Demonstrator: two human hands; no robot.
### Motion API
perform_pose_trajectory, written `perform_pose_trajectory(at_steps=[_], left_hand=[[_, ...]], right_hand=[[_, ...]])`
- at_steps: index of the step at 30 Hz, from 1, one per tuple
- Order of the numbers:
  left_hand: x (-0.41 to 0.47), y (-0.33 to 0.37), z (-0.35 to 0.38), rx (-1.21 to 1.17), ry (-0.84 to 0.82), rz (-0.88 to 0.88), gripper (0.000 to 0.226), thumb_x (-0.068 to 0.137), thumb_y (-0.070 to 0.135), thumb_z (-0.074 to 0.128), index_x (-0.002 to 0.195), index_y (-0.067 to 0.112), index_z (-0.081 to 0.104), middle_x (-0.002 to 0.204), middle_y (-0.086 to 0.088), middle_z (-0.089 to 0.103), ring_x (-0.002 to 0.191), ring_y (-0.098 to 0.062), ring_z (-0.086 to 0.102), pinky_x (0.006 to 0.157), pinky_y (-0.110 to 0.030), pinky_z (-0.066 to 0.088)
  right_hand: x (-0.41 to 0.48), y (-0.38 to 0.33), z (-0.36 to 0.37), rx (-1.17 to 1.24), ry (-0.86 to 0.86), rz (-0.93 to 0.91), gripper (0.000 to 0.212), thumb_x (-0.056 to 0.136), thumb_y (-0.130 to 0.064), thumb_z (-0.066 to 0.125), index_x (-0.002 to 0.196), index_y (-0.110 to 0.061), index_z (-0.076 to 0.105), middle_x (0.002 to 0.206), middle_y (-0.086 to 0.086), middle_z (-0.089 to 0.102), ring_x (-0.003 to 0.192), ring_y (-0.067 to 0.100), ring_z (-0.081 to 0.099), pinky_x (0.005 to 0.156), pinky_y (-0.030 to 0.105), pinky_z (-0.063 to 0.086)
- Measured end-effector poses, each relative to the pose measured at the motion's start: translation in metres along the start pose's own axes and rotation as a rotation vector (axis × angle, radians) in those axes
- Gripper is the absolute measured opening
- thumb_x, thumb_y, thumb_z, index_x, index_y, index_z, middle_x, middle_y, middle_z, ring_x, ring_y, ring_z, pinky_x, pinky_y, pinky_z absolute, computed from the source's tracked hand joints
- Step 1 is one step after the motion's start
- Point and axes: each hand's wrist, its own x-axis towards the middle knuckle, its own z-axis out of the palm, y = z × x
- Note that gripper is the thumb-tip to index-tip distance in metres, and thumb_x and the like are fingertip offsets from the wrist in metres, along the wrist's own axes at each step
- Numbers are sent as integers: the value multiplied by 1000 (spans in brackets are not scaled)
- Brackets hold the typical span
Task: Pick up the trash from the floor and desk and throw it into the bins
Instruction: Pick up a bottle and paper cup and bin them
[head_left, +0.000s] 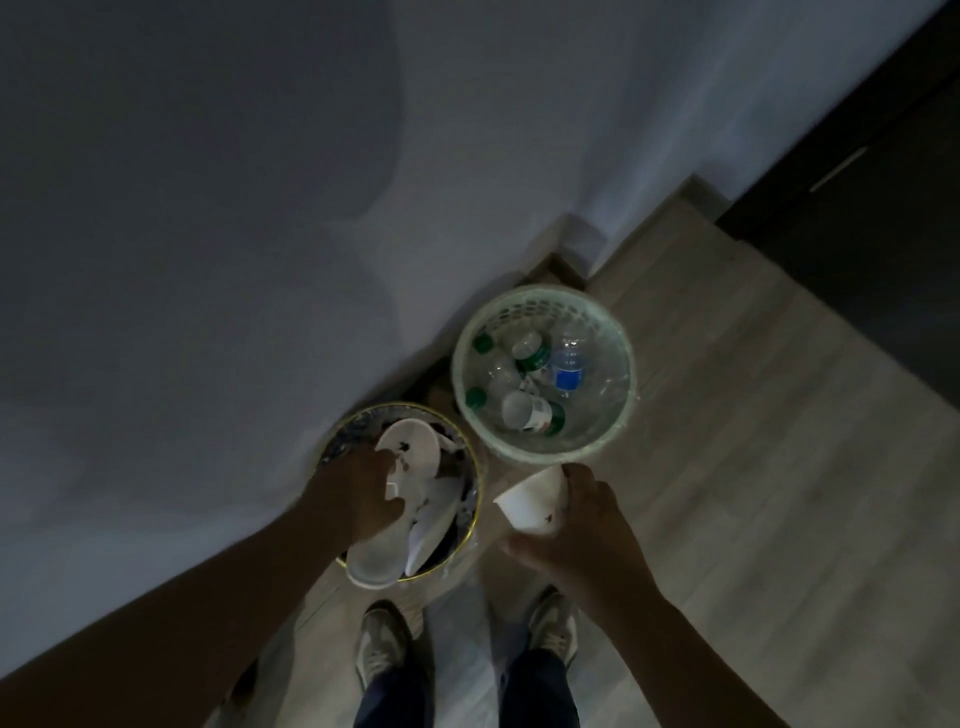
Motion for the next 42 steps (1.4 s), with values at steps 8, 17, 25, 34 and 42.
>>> perform_pose_trajectory(at_steps=[8, 17, 25, 34, 42], left_hand=[[-46, -78, 21, -19, -25, -82, 44, 89, 38, 57, 128, 18, 49, 126, -2, 56, 117, -19, 54, 91, -27, 42], [-79, -133, 31, -71, -27, -106, 44, 90, 39, 55, 128, 18, 49, 126, -2, 55, 117, -19, 53, 94, -27, 44], [-98, -146, 33, -98, 19, -72, 40, 90, 37, 54, 124, 16, 50, 121, -3, 55, 114, -20, 53, 90, -26, 41], [-140, -137, 2, -48, 28, -18, 52, 88, 50, 45, 130, 19, 47, 126, 1, 54, 118, -15, 52, 98, -26, 40], [-240, -114, -81, -42, 97, -46, 50, 91, 46, 44, 132, 18, 42, 129, -3, 50, 121, -19, 49, 98, -27, 40]], right_hand=[[2, -51, 91, -49, -148, 8, 92, 59, -41, 81, 135, -21, 32, 118, 4, 44, 102, 25, 56, 86, 38, 52], [8, -78, 139, -88, -160, -67, 90, 68, -41, 79, 143, -17, 33, 142, 8, 40, 124, 26, 49, 97, 39, 47], [-8, -85, 136, -252, -190, -97, 56, 76, -25, 68, 128, -18, 49, 121, 6, 59, 110, 23, 57, 86, 31, 48], [-53, -112, 109, -304, -183, -172, 50, 80, -23, 66, 128, -16, 51, 119, 4, 60, 110, 20, 57, 89, 32, 48], [-132, -181, 27, -482, -189, -376, 44, 80, -26, 65, 122, -19, 55, 114, 1, 63, 106, 17, 59, 77, 23, 42]])
